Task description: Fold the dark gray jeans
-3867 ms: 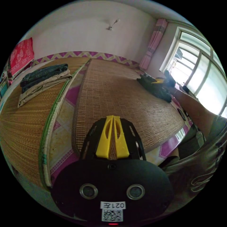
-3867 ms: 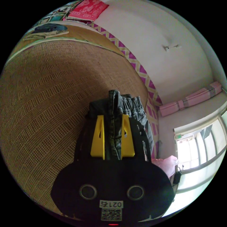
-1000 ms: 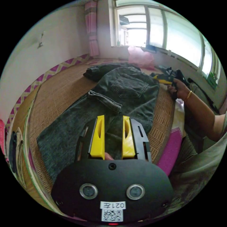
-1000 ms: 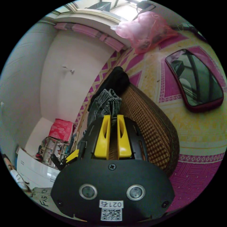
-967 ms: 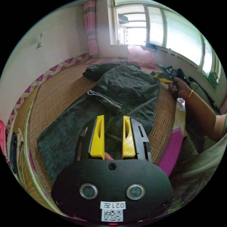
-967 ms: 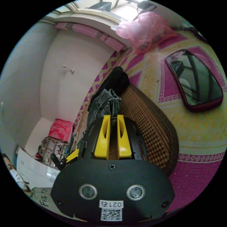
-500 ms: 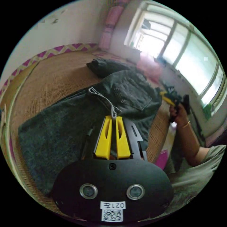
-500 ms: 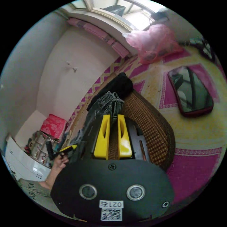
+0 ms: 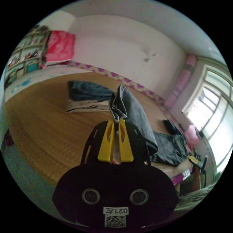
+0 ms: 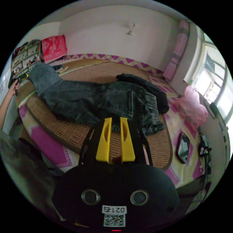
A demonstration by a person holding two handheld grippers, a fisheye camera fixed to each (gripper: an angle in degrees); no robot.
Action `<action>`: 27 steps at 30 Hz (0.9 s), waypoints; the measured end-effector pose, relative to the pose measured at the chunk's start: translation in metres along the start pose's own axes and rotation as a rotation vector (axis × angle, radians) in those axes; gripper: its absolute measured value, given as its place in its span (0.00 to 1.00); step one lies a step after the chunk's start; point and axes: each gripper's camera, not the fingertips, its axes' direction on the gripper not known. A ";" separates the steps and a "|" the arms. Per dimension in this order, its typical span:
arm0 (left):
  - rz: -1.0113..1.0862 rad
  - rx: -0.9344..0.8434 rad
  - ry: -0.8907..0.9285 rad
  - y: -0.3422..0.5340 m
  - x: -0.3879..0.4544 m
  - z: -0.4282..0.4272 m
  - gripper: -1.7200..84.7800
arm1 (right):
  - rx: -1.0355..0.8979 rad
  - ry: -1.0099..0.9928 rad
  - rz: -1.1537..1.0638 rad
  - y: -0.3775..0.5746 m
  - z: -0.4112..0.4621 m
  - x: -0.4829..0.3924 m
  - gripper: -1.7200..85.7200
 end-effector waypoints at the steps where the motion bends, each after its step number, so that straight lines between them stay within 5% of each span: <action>1: -0.047 -0.099 0.051 -0.006 -0.044 0.019 0.01 | -0.036 0.015 -0.028 -0.006 0.012 -0.020 0.08; 2: -0.144 -0.217 0.110 -0.006 -0.083 0.043 0.01 | -0.064 0.044 -0.049 -0.013 0.023 -0.038 0.08; 8: -0.357 -0.237 0.423 -0.020 -0.167 0.073 0.02 | -0.136 0.153 -0.144 -0.044 0.046 -0.102 0.07; 15: -0.254 -0.063 0.261 -0.030 -0.139 0.021 0.05 | -0.146 0.140 -0.062 -0.077 0.043 -0.114 0.13; 22: 0.237 -0.046 0.026 -0.050 0.019 0.037 0.01 | 0.041 0.015 -0.241 -0.180 0.027 -0.092 0.14; 27: 0.573 -0.229 0.167 -0.051 0.113 0.130 0.01 | 0.002 -0.017 -0.487 -0.275 0.093 -0.086 0.13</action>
